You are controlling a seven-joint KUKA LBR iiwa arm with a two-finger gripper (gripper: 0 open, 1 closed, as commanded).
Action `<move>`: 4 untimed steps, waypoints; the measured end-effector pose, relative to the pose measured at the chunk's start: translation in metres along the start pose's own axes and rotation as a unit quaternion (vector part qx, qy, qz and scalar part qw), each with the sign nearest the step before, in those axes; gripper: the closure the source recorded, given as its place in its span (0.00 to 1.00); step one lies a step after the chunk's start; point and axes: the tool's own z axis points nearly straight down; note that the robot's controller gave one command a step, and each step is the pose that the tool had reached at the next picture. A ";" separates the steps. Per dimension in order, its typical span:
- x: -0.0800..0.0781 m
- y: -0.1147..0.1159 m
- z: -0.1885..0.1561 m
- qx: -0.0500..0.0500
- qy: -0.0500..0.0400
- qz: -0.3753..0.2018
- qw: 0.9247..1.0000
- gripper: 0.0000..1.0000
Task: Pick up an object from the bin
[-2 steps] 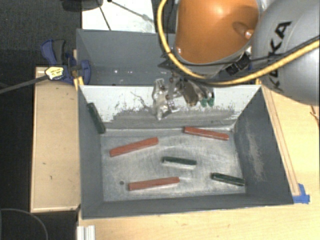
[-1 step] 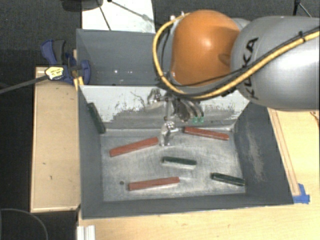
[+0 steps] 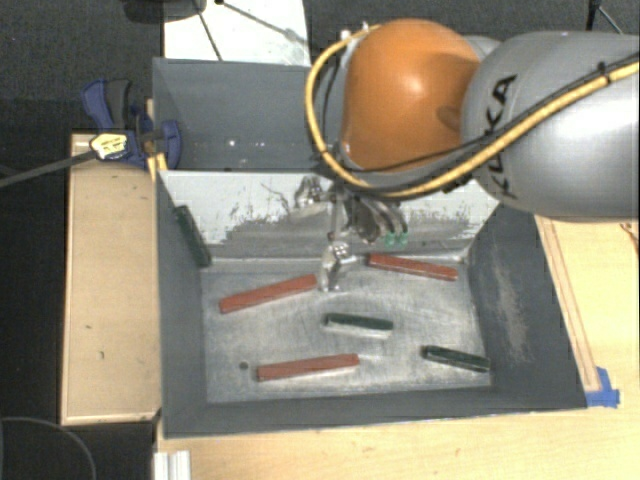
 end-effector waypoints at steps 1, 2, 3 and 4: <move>-0.001 0.000 0.003 0.000 -0.002 0.000 1.000 0.00; 0.001 -0.003 0.034 0.000 0.007 -0.068 0.998 0.00; -0.009 -0.009 0.061 0.000 -0.005 -0.071 0.997 0.00; 0.000 -0.004 0.131 0.000 -0.001 -0.104 0.995 0.00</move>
Offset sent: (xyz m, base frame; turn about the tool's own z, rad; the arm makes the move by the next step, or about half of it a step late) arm 0.0050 -0.0083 0.0474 -0.3955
